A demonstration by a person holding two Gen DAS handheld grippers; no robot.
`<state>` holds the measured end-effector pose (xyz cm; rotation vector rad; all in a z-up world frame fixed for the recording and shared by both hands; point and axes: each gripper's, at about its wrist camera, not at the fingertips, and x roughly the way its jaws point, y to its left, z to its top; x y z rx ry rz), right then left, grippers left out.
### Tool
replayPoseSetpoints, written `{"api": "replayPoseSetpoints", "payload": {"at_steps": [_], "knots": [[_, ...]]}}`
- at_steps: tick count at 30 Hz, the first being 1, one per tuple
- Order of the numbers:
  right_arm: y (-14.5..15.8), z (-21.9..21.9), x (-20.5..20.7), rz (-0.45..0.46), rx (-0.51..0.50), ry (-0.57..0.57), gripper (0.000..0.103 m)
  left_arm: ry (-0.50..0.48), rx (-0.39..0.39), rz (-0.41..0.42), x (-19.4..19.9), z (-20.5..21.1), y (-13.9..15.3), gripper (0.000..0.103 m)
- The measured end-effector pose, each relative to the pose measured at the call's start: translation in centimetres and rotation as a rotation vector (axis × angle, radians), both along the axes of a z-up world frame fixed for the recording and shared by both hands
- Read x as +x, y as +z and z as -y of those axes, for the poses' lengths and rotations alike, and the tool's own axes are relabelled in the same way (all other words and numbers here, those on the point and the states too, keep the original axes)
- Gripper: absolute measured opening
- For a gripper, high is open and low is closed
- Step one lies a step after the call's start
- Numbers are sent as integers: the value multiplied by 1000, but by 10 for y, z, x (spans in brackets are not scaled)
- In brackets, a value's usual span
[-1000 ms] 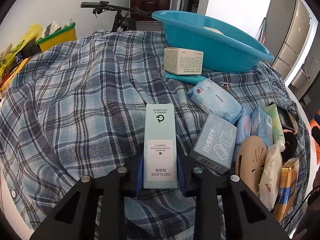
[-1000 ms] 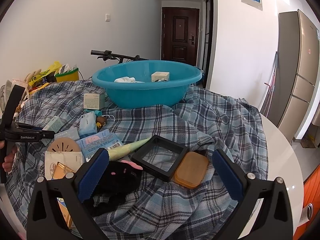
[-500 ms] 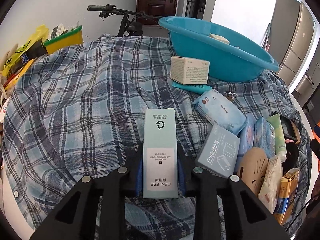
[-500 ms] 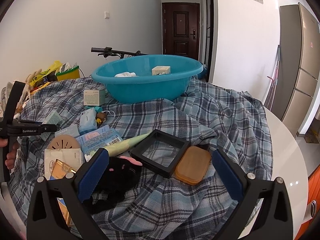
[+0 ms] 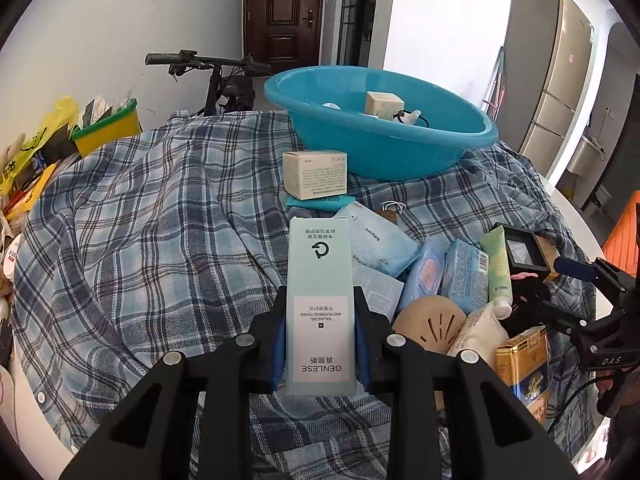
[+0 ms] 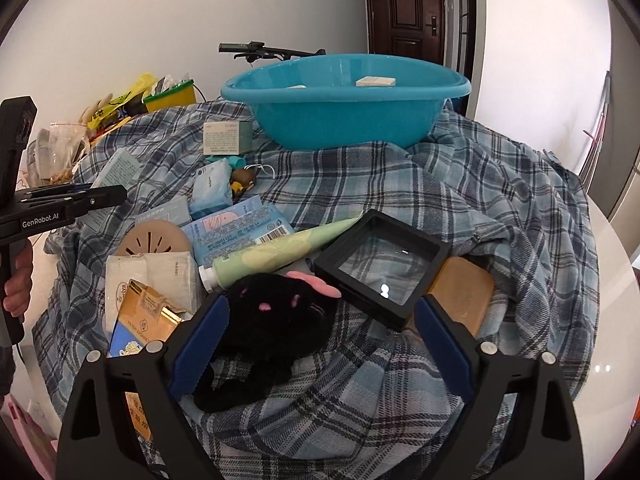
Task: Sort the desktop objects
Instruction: 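Close the right gripper on the black plush toy while the left gripper holds the box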
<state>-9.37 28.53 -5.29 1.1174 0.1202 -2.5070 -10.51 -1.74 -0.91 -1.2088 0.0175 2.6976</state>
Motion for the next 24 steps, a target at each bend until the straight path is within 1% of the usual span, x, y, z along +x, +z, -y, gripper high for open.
{"api": "replayPoseSetpoints", "payload": {"at_steps": [2, 7, 12, 13, 16, 19, 24], "knots": [[-3, 4, -5, 33, -12, 15, 93, -7, -11, -2, 1, -3, -1, 30], [-5, 14, -10, 44, 7, 28, 93, -12, -22, 5, 1, 0, -3, 30], [-8, 31, -5, 32, 75, 74, 93, 3, -9, 5, 1, 6, -4, 30], [-9, 34, -4, 31, 83, 80, 84, 4, -8, 6, 2, 7, -4, 30], [-8, 31, -2, 42, 61, 65, 71, 0, -5, 10, 3, 7, -5, 30], [-11, 31, -4, 54, 82, 61, 68, -7, -11, 14, 3, 5, -7, 30], [-18, 33, -8, 77, 88, 61, 68, -10, -6, 17, 3, 4, -8, 30]]}}
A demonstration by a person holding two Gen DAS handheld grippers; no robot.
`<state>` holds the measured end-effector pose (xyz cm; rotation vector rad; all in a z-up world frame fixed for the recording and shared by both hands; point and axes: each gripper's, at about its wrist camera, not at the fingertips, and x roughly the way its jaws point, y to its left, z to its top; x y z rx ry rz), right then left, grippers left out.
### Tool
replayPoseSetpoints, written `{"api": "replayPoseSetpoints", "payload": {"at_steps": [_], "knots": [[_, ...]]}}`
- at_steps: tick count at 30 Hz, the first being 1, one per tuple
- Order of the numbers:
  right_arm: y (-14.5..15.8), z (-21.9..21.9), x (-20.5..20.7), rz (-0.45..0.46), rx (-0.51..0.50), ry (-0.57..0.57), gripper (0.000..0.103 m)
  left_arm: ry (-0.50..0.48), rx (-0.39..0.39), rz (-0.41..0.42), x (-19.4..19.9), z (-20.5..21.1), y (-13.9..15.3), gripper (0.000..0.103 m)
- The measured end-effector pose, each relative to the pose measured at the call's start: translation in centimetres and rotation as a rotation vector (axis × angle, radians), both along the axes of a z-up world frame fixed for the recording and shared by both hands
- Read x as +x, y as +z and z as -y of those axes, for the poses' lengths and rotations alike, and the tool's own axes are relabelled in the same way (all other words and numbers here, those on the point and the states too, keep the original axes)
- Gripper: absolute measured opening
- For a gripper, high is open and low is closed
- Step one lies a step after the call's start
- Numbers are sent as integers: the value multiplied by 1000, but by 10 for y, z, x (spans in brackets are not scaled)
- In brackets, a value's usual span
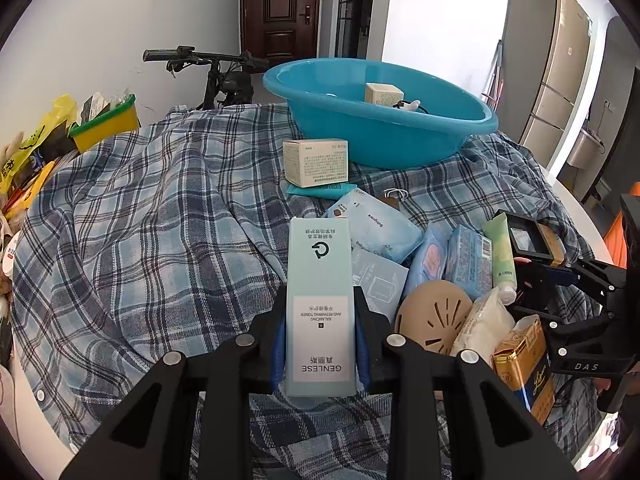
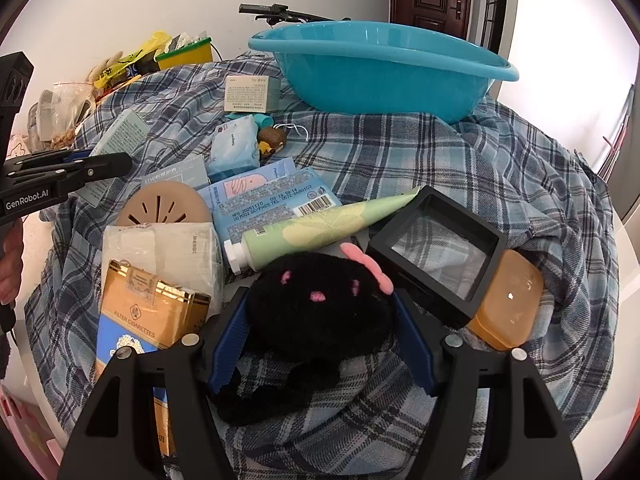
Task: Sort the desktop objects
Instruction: 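Close the right gripper on the black plush toy while the left gripper holds the box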
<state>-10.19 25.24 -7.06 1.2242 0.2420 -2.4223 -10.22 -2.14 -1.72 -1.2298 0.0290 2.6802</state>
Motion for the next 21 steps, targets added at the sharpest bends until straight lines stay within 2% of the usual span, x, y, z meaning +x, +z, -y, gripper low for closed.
{"api": "replayPoseSetpoints", "payload": {"at_steps": [9, 13, 21], "knots": [[-1, 9, -8, -20, 7, -20, 68, 8, -7, -2, -1, 0, 1, 30], [-1, 6, -7, -28, 6, -22, 58, 8, -13, -7, 1, 0, 1, 30], [5, -4, -2, -54, -2, -51, 55, 15, -6, -10, 1, 0, 1, 30]]}}
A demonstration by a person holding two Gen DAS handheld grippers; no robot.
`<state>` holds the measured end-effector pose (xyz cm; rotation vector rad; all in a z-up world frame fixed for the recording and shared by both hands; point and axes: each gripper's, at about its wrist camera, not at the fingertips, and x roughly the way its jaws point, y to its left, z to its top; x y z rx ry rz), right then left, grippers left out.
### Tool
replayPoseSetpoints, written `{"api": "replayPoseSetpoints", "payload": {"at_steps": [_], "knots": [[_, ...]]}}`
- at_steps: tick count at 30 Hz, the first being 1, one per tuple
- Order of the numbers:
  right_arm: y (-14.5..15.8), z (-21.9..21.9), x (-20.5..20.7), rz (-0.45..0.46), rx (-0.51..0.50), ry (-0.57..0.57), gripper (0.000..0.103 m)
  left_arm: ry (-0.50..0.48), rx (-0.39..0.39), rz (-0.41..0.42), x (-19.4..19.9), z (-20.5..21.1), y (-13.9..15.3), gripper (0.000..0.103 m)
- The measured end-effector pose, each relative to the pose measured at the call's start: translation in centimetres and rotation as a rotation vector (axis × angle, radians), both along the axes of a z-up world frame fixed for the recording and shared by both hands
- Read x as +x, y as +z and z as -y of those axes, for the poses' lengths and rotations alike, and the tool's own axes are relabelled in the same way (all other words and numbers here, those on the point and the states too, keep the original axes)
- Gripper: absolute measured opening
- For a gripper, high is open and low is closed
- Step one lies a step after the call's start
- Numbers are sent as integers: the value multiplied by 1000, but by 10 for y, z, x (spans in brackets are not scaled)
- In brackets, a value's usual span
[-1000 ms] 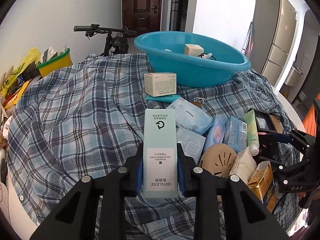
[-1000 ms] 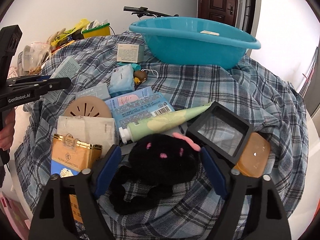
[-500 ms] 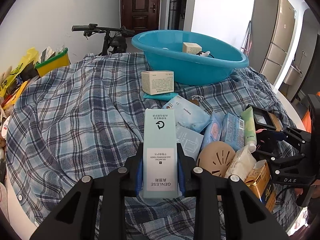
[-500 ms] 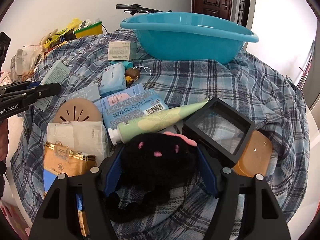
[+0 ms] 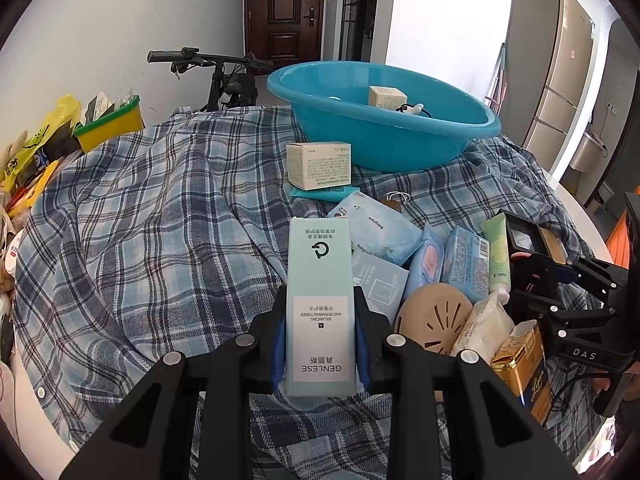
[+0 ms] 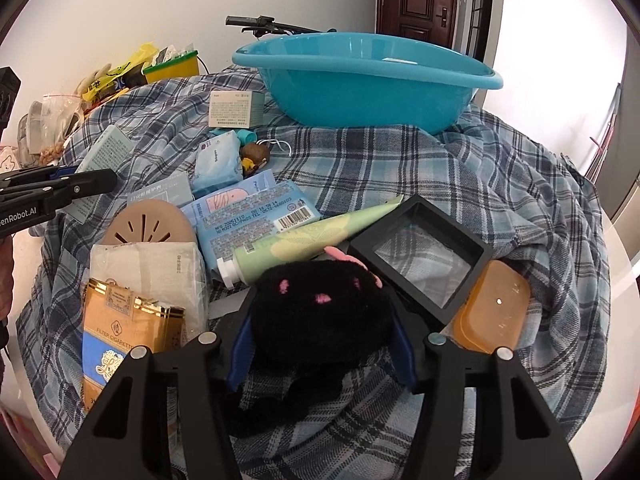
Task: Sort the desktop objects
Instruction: 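Close the right gripper on the black plush toy while the left gripper holds the box, then lift the box with the left gripper while the right gripper lifts the plush toward the basin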
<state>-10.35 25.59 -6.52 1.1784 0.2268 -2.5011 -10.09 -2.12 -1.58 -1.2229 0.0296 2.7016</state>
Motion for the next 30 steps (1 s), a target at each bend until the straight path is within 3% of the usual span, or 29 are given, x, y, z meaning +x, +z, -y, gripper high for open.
{"api": "replayPoseSetpoints", "payload": {"at_steps": [11, 30], "knots": [[23, -7, 9, -149, 33, -69, 55, -1, 9, -77, 6, -3, 11, 30], [89, -10, 16, -425, -73, -161, 55, 29, 3, -310, 9, -12, 51, 30]]}}
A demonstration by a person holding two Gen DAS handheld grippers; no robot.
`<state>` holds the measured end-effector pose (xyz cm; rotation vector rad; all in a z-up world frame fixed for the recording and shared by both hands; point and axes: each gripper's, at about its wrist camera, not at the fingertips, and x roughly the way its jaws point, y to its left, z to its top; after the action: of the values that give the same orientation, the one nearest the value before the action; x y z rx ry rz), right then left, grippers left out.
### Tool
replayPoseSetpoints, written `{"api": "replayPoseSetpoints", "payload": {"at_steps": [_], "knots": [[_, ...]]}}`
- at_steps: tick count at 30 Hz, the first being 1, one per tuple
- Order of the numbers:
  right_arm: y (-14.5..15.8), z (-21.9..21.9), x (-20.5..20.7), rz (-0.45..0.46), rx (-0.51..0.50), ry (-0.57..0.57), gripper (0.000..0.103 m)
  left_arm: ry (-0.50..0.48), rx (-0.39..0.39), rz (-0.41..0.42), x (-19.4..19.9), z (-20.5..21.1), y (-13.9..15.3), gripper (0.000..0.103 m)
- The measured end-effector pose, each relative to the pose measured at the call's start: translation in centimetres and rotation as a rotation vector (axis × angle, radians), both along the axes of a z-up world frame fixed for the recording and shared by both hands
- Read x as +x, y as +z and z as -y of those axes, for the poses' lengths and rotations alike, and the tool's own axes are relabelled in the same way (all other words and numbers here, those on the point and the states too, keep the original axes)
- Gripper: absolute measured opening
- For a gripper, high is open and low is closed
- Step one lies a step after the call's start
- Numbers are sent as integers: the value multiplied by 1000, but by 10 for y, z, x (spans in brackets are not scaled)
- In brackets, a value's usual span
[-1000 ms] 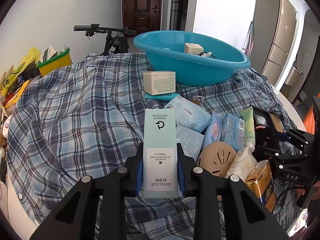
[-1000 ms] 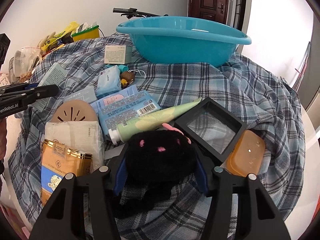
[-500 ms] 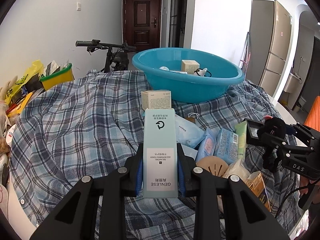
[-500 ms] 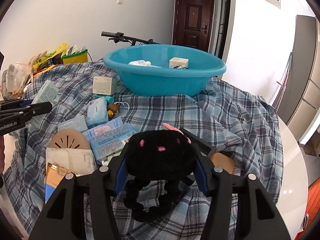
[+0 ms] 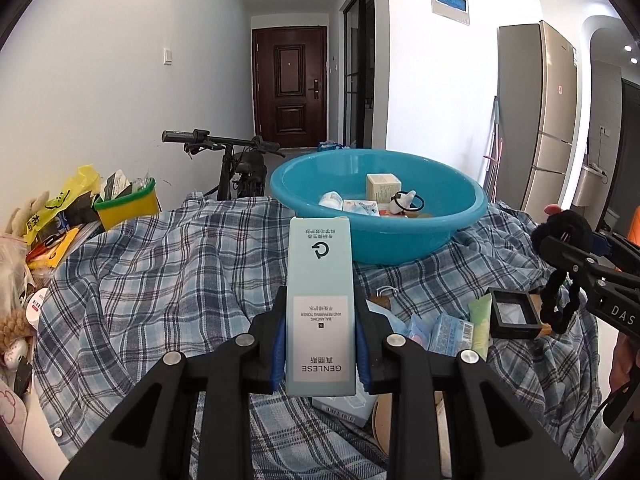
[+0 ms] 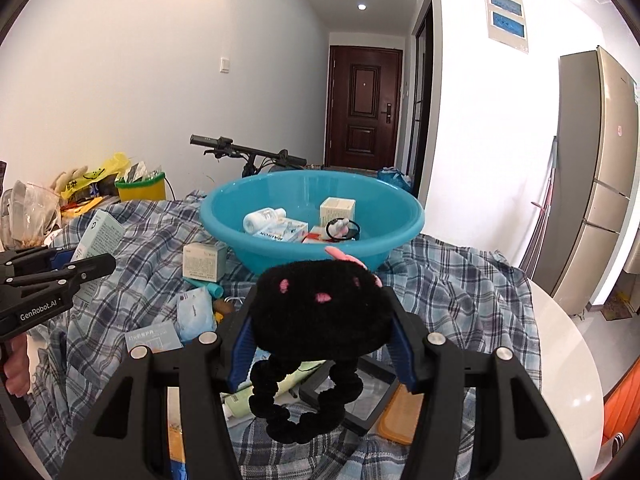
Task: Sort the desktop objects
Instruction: 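Lift the box with the left gripper while the right gripper lifts the plush toward the basin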
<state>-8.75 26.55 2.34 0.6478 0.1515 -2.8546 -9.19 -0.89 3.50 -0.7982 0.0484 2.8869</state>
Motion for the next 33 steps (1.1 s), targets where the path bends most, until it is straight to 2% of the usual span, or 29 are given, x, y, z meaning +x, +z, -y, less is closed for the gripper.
{"api": "replayPoseSetpoints", "payload": {"at_steps": [15, 25, 28, 33], "knots": [[48, 3, 5, -206, -44, -32, 55, 12, 24, -224, -3, -11, 66, 30], [84, 8, 19, -363, -44, -67, 55, 19, 43, -441, 22, -23, 116, 30], [93, 9, 25, -401, -40, -76, 55, 15, 48, -458, 29, -24, 123, 30], [99, 7, 31, -415, -55, -82, 55, 32, 45, -476, 35, -24, 125, 30]]}}
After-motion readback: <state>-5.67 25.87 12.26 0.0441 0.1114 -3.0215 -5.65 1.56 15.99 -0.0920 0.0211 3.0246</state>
